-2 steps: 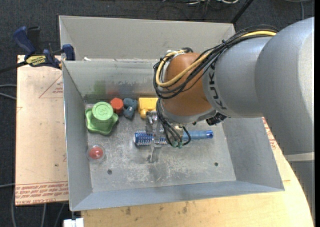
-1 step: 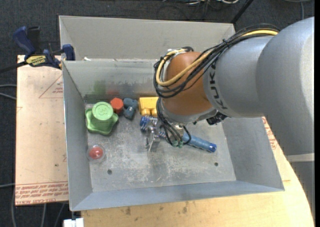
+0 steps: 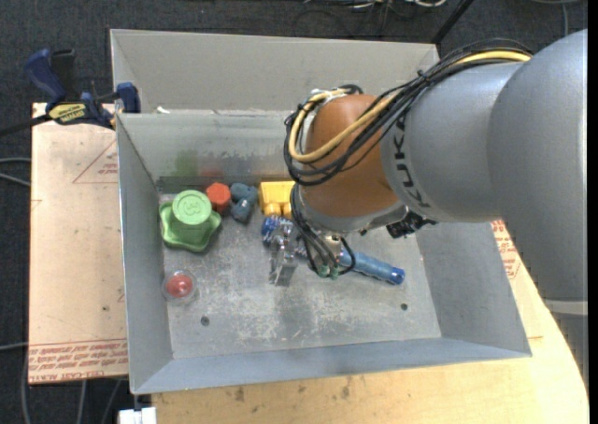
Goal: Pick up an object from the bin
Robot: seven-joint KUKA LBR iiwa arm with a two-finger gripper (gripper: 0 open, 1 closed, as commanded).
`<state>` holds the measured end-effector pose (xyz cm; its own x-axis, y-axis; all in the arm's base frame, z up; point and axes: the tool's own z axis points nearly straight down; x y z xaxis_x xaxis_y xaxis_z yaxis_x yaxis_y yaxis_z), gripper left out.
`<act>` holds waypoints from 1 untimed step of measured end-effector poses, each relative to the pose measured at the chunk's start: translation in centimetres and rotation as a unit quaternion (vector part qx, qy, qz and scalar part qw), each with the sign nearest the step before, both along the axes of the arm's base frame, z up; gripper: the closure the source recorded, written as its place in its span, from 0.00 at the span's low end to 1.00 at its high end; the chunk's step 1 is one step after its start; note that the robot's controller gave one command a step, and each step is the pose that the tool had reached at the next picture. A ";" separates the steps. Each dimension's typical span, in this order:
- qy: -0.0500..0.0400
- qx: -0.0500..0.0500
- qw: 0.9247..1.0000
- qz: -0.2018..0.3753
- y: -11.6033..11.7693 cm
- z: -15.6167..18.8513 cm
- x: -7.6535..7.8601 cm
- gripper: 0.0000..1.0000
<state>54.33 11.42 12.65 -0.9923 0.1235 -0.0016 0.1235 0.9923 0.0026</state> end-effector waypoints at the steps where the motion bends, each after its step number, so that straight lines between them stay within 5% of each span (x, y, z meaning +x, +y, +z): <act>1: 0.000 0.000 1.000 -0.001 -0.1 -0.1 0.0 0.00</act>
Offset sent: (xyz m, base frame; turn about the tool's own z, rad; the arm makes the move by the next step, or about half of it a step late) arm 0.0000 0.0000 0.0000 0.0000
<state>54.35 11.34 12.56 -0.9920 0.1261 -0.0010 0.1261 0.9920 0.0019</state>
